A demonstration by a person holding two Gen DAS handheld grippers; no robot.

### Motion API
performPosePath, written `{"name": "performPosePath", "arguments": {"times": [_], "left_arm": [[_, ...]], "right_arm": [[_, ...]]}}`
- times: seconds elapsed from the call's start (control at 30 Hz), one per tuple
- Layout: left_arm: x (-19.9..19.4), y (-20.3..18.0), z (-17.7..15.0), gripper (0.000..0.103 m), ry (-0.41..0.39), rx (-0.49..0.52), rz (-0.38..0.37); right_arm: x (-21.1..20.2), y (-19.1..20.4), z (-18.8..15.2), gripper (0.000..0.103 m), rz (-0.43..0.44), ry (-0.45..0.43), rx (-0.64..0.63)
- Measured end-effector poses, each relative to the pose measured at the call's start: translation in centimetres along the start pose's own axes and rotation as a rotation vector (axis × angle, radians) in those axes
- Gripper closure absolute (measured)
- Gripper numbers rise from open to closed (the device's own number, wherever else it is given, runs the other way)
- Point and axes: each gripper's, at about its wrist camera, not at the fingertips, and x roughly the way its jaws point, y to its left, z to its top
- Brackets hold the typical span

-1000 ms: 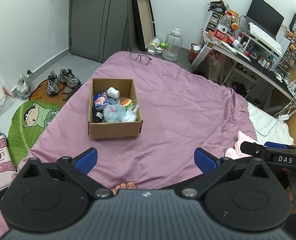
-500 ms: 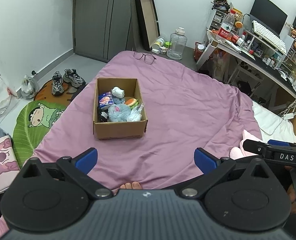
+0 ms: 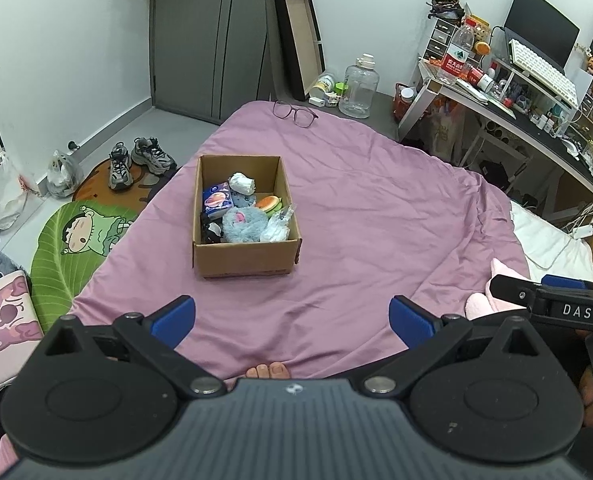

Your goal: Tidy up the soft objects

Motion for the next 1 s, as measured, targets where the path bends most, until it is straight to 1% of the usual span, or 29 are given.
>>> {"name": "performPosePath", "arguments": {"times": [0.47,1.0], "left_arm": [[0.07,0.25,0.02,0.001,0.003,0.004,0.009],[0.06,0.05,-0.06,0.001,0.007,0.012,0.021]], "right_arm": [[-0.03,-0.04,-0.11,0.000,-0.006,-0.005,0.002],[0.02,0.11,-0.19,0.000,-0.039,-0.010,-0.016]]}}
